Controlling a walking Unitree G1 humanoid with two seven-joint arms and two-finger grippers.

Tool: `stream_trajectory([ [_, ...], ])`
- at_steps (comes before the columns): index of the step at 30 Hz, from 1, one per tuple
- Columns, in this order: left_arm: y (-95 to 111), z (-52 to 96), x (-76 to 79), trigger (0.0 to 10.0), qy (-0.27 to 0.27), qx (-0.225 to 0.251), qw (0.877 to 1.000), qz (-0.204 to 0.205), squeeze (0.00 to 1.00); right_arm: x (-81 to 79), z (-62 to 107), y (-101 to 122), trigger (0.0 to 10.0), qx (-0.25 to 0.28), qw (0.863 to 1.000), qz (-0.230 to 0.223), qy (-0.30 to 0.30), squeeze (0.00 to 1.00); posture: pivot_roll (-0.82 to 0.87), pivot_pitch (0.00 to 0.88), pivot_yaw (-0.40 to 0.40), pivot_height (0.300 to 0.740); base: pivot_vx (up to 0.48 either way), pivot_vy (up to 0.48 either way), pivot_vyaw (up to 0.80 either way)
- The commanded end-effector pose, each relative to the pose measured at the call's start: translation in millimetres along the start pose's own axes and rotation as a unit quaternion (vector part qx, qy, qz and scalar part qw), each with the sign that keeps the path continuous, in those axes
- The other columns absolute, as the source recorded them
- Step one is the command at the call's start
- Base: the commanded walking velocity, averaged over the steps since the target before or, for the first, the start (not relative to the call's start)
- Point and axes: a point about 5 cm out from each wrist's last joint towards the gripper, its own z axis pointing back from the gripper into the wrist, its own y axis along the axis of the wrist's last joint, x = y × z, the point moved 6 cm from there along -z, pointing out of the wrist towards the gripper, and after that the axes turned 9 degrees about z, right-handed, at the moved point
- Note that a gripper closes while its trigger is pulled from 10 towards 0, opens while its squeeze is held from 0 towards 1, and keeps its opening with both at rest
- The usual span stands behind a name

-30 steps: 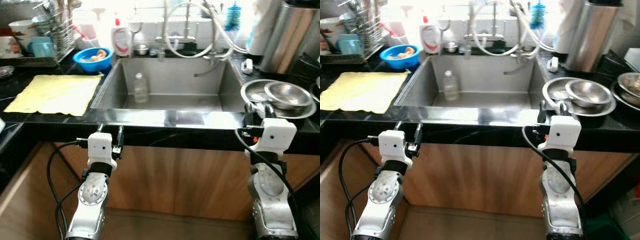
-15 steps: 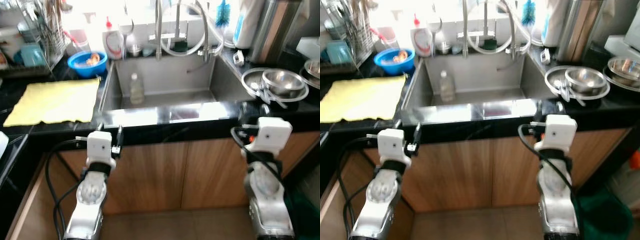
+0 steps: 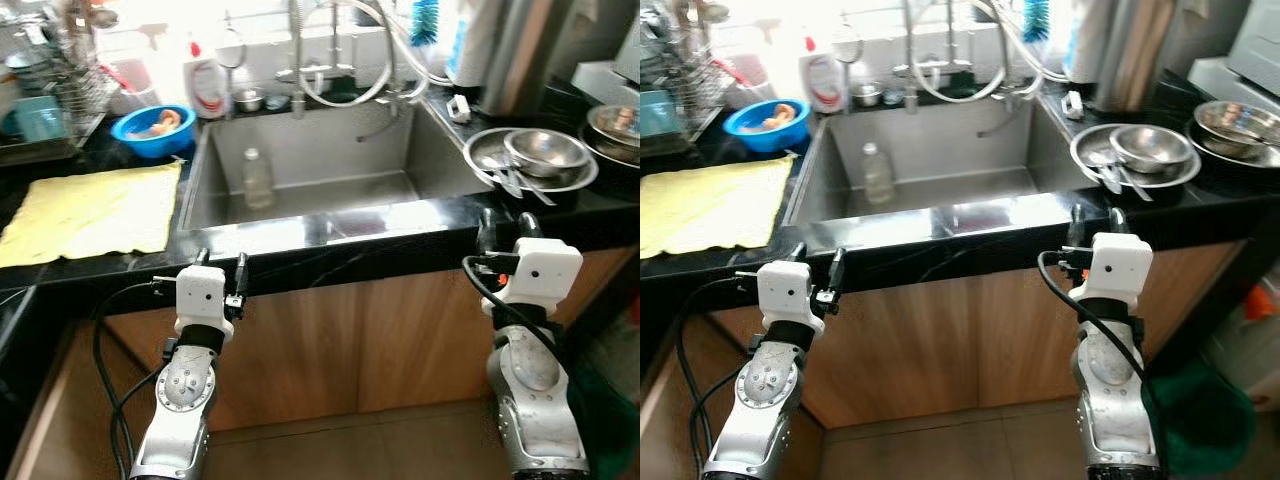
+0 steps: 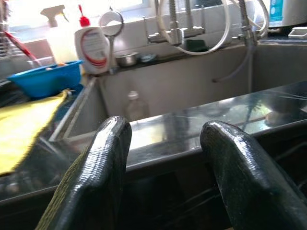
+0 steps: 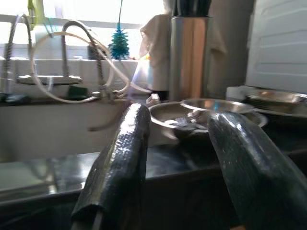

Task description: Kitchen organization

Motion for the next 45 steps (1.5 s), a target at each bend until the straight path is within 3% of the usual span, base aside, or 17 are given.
stream_trajectory([
  [1, 3.2, 0.1, -3.9, 10.0, 0.003, 0.004, 1.0, -0.006, 0.0, -4.3, -1.9, 3.9, 10.0, 0.008, 1.0, 0.0, 0.003, 0.0, -0.13, 0.0, 0.077, 0.74, 0.0, 0.0, 0.0],
  [27, -2.1, 0.8, -1.5, 10.0, 0.001, 0.002, 1.0, -0.002, 0.0, -5.9, -2.0, -1.1, 10.0, 0.004, 1.0, 0.006, 0.011, 0.0, -0.14, 0.0, 0.07, 0.74, 0.21, 0.0, 0.0],
  [45, -7.3, 4.8, -6.8, 10.0, 0.012, -0.007, 1.0, -0.004, 0.0, 4.1, 1.3, 20.1, 10.0, 0.027, 1.0, 0.007, -0.008, 0.0, -0.14, 0.0, 0.075, 0.74, 0.0, 0.0, 0.0],
])
